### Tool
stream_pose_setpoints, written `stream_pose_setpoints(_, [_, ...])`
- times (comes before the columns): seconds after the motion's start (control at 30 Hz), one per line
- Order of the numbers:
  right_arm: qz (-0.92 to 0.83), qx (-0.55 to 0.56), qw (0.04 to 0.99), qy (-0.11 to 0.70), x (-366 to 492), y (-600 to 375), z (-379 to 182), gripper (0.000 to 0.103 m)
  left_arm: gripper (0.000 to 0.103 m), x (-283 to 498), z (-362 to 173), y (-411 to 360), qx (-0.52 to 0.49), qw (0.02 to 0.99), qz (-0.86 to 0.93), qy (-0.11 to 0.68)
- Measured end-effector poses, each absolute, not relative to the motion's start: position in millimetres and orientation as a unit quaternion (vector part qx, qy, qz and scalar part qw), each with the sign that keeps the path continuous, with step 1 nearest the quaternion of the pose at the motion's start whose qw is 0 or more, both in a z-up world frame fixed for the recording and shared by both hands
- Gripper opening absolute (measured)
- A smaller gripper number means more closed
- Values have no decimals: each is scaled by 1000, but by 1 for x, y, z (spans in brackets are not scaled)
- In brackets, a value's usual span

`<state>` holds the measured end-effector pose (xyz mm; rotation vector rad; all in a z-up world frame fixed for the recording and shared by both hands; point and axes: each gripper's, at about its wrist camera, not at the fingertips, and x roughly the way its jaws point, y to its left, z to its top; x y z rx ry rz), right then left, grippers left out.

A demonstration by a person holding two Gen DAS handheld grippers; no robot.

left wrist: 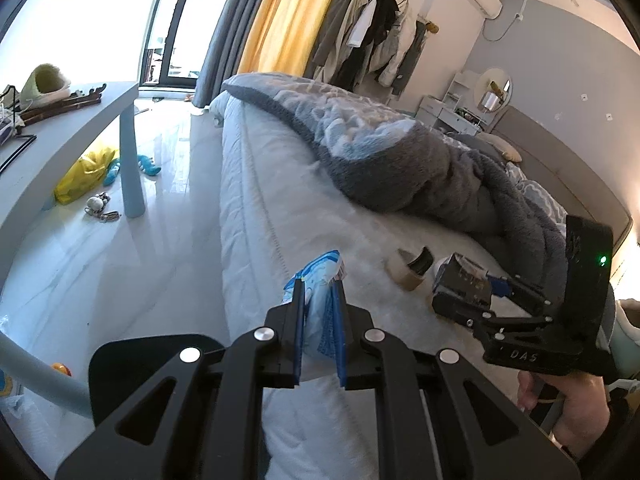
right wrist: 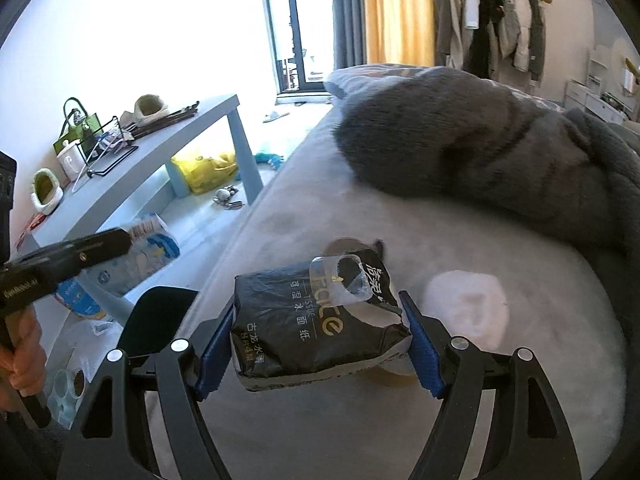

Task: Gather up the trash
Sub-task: 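Carry the wipes pack and black tissue pack to the teal bin, opening the left tool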

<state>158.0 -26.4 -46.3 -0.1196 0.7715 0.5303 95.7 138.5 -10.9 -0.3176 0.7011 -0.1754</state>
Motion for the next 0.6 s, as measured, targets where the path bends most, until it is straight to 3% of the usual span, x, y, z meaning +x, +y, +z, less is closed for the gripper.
stream_pose_setpoints(0.6, [309,-75,873,369,154,56,-45,76,14,88,-41,198,-167,910,-47,378])
